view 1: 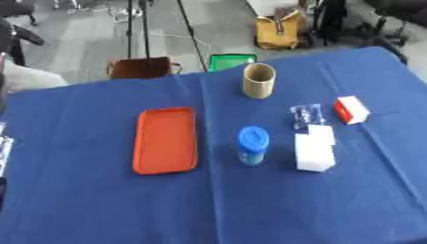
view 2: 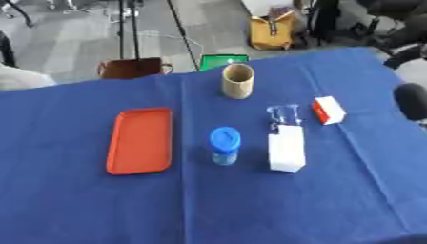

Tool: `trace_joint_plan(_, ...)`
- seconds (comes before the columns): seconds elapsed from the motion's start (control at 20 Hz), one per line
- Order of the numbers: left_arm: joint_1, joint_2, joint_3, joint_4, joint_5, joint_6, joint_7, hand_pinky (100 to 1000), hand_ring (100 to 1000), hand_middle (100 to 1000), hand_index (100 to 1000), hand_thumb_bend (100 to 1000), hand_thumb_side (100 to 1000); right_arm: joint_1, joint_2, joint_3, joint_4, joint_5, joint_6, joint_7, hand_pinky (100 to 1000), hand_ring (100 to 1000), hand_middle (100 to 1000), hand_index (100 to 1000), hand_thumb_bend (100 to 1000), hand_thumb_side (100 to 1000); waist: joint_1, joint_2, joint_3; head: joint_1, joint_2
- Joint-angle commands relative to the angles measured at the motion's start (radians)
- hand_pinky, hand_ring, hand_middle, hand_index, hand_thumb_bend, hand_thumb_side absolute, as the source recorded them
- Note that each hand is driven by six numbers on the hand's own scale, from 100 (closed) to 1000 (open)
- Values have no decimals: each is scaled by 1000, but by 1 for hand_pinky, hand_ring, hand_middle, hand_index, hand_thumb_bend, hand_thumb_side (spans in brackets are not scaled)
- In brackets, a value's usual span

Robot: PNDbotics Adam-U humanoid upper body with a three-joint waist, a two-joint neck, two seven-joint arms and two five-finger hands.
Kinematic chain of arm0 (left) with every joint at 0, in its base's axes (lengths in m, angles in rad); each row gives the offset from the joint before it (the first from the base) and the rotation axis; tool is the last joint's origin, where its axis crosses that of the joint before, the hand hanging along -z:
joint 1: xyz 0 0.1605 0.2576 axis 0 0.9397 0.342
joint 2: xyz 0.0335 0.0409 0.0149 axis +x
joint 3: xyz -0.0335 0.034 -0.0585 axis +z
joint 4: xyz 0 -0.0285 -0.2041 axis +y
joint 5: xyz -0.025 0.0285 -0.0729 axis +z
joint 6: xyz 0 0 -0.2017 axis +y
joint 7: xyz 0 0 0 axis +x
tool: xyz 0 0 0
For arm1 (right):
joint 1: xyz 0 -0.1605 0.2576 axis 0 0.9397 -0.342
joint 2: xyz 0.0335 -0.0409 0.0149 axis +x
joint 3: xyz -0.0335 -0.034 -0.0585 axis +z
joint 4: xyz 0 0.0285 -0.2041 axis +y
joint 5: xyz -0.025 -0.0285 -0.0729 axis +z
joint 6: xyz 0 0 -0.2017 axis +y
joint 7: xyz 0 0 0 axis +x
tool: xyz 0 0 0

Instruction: Pick up objects on the table and place them in the box.

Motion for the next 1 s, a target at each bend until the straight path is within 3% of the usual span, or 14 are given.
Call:
trace_joint_plan(0.05, -13, 18, 3, -13, 0, 2, -5, 483, 712, 700, 817, 738, 717, -56, -95, 37, 29, 40, 1, 42, 625, 753, 716, 826, 502, 449, -2, -12, 3, -2, -7)
trace_joint_plan(0.2, -15, 14, -2, -13, 2, 3, -10, 482, 711, 700, 817, 738, 718, -95, -154, 84, 95, 81, 13, 87, 629, 762, 733, 839, 543, 420, 2, -11, 13, -5, -5)
trace_joint_plan(0.35, -16, 12, -4, -13, 4, 4, -14, 482, 711, 700, 818, 738, 717, -126, -165, 111, 171, 127, 7, 134, 632, 765, 738, 848, 561, 409, 5, -12, 19, -7, -2)
trace_joint_plan(0.7, -15, 11, -3, -13, 5, 4, -14, 482, 711, 700, 818, 738, 717, -149, -143, 107, 272, 188, -76, 178, 632, 765, 738, 848, 561, 409, 5, -13, 18, -6, -1)
trace_joint_plan(1.0, -15, 11, -3, -13, 5, 4, -14, 482, 711, 700, 818, 738, 717, -150, -142, 108, 287, 194, -93, 175, 632, 765, 738, 848, 561, 409, 5, -13, 18, -6, -1)
